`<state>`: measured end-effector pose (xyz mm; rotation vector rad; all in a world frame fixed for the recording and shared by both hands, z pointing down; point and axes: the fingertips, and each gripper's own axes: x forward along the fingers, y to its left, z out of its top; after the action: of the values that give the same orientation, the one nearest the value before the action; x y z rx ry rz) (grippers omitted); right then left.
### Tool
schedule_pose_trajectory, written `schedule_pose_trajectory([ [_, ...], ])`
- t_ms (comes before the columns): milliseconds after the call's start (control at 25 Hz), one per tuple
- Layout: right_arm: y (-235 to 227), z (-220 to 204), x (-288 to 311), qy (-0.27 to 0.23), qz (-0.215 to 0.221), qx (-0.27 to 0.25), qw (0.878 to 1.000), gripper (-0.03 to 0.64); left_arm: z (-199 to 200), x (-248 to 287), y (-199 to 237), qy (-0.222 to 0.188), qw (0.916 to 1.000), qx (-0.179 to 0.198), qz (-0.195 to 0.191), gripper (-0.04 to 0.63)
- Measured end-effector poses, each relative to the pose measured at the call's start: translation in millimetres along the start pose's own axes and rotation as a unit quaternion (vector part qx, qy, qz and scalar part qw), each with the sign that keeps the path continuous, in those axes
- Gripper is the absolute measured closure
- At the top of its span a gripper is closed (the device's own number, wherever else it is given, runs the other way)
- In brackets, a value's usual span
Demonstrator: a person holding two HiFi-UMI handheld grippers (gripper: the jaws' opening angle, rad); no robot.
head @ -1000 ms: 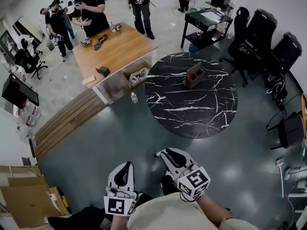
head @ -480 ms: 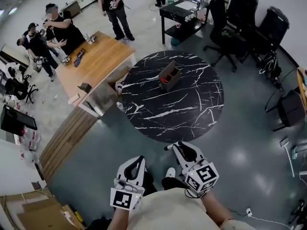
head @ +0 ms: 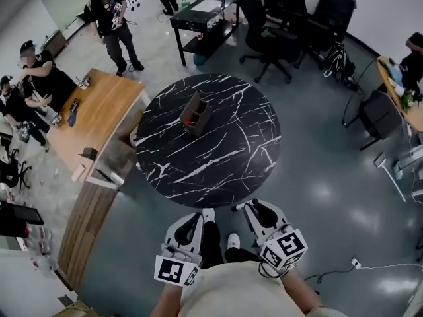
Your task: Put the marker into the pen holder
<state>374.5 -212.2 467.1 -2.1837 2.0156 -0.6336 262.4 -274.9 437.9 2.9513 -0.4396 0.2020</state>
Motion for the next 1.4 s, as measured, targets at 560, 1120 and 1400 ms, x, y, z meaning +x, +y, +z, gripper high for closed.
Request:
schedule_pose_trajectory([
  [560,-23.5,39.1,107.5,0.006,-0.097,0.000,0.995,0.535,24.5,133.5,112.3,-0.023,0.9933,-0.007,-0.113,0.583],
  [1120,-26.1,74.6,195.4,0.010,-0.106,-0.026,0.994,0.535,37.5,167.4,214.6,-0.045,0.9953,-0.022,-0.084,0.583],
  [1400,-50.4,73.7,225.2,0.045,-0.059,-0.034,0.997,0.535,37.9,199.9,223.0,-0.051,0.9973,-0.034,-0.040,0.583],
])
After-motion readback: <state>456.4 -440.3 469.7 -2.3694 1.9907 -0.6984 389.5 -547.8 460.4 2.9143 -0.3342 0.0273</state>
